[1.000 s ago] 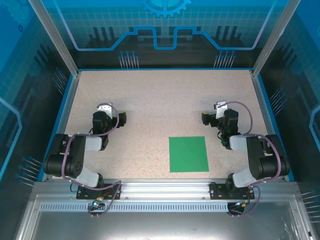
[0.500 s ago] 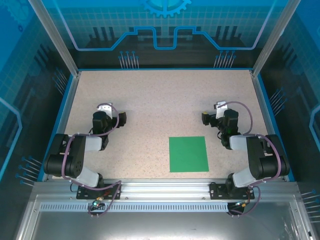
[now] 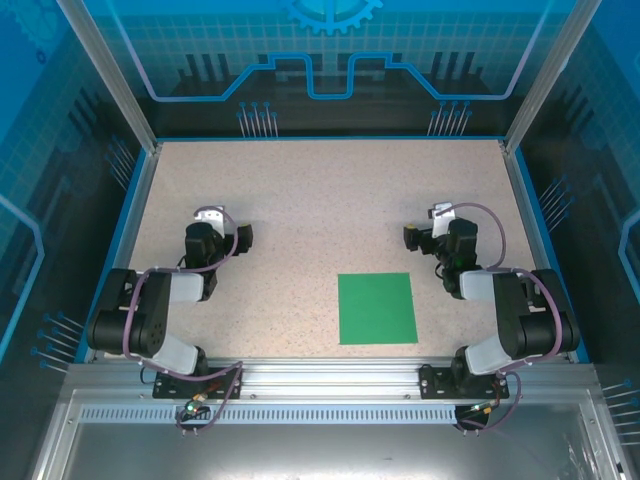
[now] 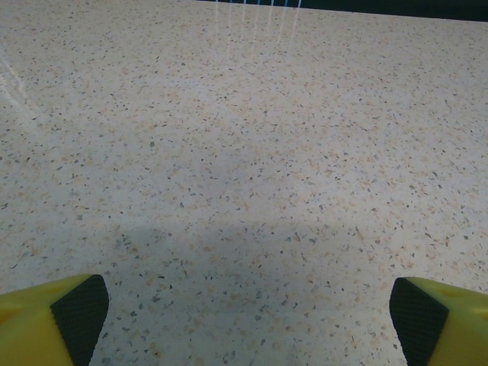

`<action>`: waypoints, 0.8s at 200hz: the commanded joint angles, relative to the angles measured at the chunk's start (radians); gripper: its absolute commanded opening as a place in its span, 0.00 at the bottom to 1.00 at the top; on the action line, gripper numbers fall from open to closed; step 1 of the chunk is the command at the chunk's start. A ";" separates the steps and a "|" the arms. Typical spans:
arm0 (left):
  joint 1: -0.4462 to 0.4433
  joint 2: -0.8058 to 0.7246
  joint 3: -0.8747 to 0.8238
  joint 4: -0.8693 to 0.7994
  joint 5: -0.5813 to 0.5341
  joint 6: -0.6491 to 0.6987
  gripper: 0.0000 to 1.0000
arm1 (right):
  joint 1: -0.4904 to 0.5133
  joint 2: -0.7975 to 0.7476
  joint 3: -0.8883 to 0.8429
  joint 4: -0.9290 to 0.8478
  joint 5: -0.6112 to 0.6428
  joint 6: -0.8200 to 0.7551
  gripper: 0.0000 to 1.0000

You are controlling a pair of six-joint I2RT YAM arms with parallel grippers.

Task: Fold a paper plane with a square sheet of paper (fold left side to right side)
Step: Move the square sheet of paper to the center of the table.

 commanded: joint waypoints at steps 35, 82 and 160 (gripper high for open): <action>-0.099 -0.336 0.116 -0.439 0.016 -0.065 0.99 | -0.023 -0.329 0.064 -0.377 0.013 0.056 0.99; -0.509 -0.374 0.276 -0.734 -0.013 -0.161 0.99 | -0.015 -0.655 0.135 -0.886 0.005 0.170 0.99; -1.078 0.258 0.754 -0.927 -0.097 -0.254 0.99 | -0.011 -0.906 0.198 -1.251 0.024 0.246 0.99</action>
